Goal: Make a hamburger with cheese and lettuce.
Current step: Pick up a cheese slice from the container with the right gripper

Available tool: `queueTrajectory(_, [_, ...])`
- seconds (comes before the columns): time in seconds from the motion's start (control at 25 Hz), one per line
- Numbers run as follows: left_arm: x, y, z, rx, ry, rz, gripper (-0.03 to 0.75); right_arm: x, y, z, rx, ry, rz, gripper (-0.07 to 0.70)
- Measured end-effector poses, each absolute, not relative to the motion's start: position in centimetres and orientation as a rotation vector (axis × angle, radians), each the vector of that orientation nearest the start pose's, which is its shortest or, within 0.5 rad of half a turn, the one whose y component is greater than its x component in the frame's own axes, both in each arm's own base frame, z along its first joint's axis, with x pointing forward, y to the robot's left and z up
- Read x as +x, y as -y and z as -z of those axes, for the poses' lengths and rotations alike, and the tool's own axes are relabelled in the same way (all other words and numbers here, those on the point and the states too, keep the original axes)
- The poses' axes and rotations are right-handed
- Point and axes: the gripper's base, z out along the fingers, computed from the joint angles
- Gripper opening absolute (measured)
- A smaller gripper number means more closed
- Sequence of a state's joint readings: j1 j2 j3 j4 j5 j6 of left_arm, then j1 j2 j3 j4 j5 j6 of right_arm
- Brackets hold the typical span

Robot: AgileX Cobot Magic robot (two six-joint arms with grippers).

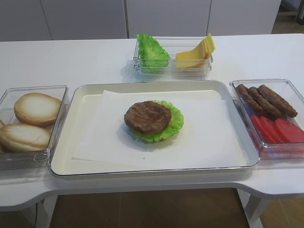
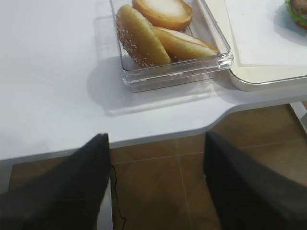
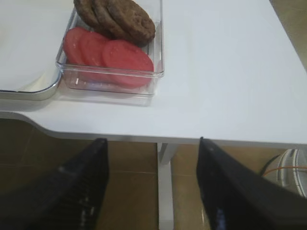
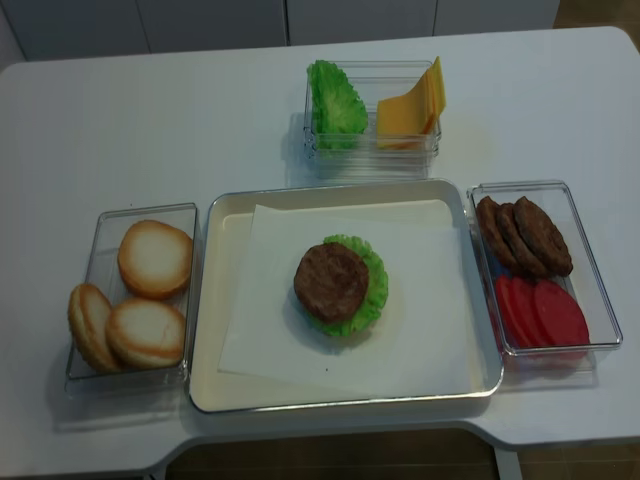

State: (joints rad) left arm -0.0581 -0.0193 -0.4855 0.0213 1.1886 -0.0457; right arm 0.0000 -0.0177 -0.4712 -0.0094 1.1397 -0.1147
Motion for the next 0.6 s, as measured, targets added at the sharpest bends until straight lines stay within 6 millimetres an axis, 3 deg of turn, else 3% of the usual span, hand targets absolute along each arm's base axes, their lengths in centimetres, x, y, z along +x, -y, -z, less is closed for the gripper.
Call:
queueTrajectory(0.28, [-1.2, -0.2, -26.3, 0.011, -2.167, 0.034, 0.459, -1.2, 0.1, -29.3, -0.107, -2.039, 0.079, 0.417])
queueTrajectory(0.44, [-1.2, -0.2, -26.3, 0.011, -2.167, 0.034, 0.459, 0.2, -0.4, -31.7, -0.101, -2.056, 0.000, 0.416])
queueTrajectory(0.6, [-1.2, -0.2, -26.3, 0.011, -2.167, 0.034, 0.459, 2.8, -0.8, -33.9, -0.091, -2.087, -0.063, 0.415])
